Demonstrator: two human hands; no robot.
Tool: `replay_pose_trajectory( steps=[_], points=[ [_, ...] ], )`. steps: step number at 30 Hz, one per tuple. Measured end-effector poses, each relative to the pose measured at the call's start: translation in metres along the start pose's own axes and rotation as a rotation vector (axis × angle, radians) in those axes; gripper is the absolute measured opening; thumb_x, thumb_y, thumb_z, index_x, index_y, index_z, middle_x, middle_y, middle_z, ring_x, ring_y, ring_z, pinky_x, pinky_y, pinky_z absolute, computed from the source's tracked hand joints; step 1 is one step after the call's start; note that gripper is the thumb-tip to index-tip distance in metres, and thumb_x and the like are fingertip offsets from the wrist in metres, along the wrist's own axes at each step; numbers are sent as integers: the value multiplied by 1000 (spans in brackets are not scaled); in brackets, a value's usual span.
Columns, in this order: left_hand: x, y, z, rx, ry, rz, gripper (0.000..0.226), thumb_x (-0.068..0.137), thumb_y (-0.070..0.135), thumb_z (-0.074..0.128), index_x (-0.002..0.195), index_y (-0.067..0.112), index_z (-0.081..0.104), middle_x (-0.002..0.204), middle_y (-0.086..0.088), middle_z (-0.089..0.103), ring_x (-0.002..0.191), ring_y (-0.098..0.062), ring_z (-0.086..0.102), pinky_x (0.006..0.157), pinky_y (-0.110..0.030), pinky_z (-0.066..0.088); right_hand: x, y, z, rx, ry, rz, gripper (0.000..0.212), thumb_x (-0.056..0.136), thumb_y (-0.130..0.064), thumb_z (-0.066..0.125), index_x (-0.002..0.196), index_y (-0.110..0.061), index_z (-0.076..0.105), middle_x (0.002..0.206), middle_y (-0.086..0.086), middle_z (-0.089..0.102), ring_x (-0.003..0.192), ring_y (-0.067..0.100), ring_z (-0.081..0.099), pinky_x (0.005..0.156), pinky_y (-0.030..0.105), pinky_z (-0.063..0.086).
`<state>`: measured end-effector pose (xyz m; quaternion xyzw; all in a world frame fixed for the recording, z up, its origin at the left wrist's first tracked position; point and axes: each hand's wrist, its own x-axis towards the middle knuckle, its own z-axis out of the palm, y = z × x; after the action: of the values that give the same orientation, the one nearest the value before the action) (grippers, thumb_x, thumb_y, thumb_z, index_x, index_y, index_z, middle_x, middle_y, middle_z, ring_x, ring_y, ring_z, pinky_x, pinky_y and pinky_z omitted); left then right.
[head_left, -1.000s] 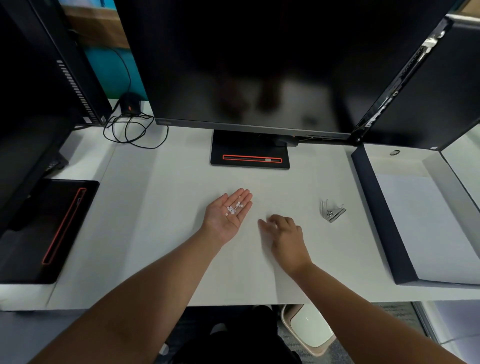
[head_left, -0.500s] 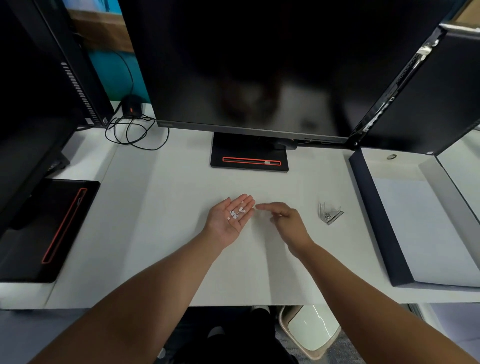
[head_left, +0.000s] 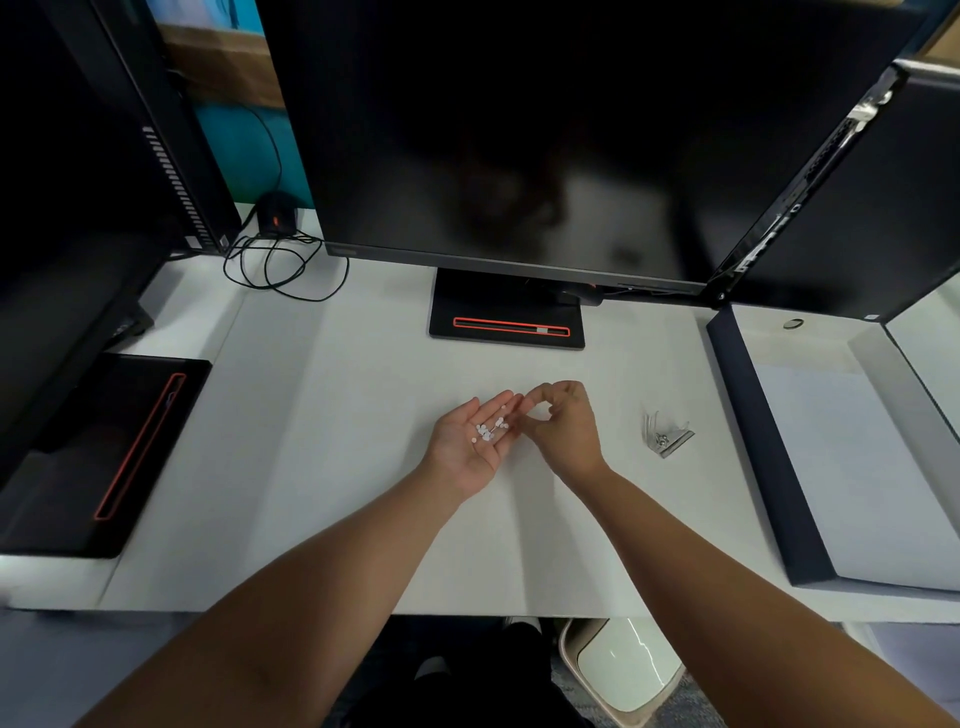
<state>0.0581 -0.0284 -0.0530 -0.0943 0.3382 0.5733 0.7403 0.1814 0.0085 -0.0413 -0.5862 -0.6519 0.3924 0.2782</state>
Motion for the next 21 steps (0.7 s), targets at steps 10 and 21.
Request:
replay_pose_trajectory(
  steps=[10,21],
  points=[
    [0,17,-8,-45,-1,32,39,102,21,35,113,-7,60,113,-19,67,108,-30,63,94,-38,49,-6,39,-12,-128,-24,13,34,91,3,44,109,-10,70,115,7,66,108,18,59,81,3,32],
    [5,23,-11,-70,3,43,40,101,21,35,112,-7,61,107,-19,70,104,-30,65,92,-38,50,-33,69,1,-812,0,-479,61,66,-8,29,113,-21,67,101,8,66,87,29,64,66,34,50]
  ],
)
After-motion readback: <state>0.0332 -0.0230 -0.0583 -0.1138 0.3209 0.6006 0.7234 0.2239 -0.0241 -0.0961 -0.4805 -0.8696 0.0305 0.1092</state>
